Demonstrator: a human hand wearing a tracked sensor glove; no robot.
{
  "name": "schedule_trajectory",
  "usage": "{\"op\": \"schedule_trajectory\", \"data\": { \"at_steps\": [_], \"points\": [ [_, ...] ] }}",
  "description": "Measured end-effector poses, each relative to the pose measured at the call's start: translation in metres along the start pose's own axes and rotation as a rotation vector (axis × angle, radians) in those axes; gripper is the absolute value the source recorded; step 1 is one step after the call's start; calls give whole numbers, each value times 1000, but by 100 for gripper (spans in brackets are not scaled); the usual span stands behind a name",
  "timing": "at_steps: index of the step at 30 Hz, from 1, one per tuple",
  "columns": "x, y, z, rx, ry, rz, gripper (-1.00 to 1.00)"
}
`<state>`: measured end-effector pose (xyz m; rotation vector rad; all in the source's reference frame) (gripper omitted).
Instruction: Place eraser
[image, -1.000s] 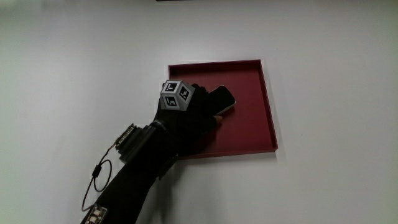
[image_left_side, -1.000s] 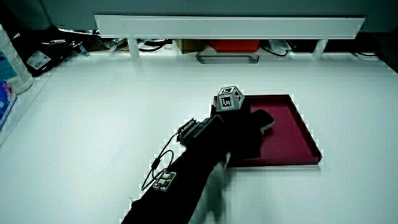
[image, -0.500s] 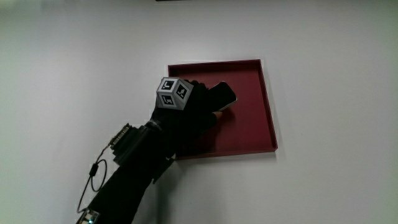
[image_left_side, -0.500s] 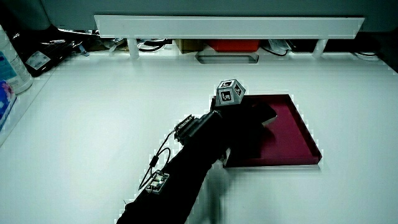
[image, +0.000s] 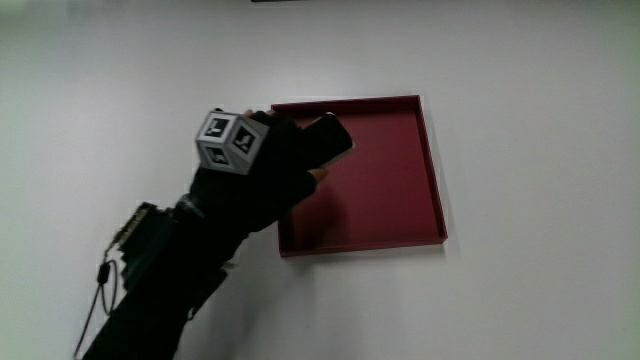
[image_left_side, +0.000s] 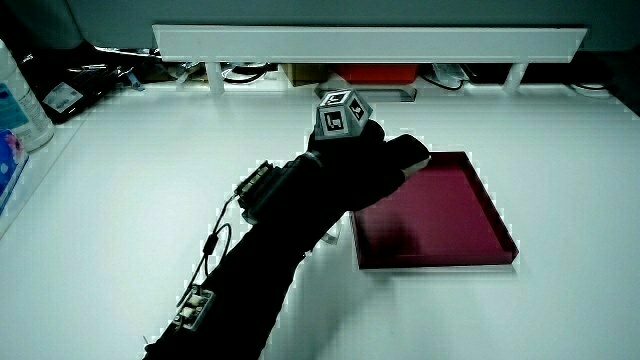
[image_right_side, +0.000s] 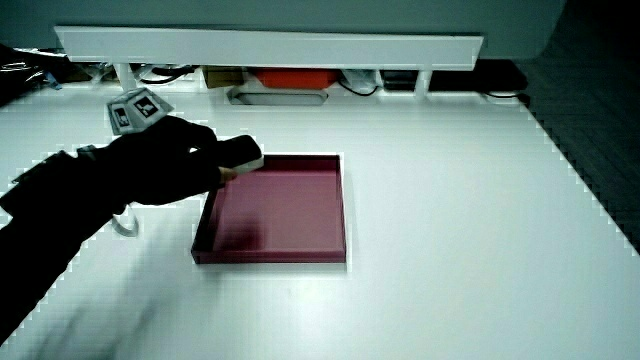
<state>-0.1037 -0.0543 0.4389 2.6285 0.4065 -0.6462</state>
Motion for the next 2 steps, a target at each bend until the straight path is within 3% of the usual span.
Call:
{"op": "schedule_trajectory", "data": {
  "at_steps": [1,2],
  "points": [
    [-7,0,0,18,-24,-59,-100],
    [-7,-4,8,24,33,-68,-100]
  ]
}}
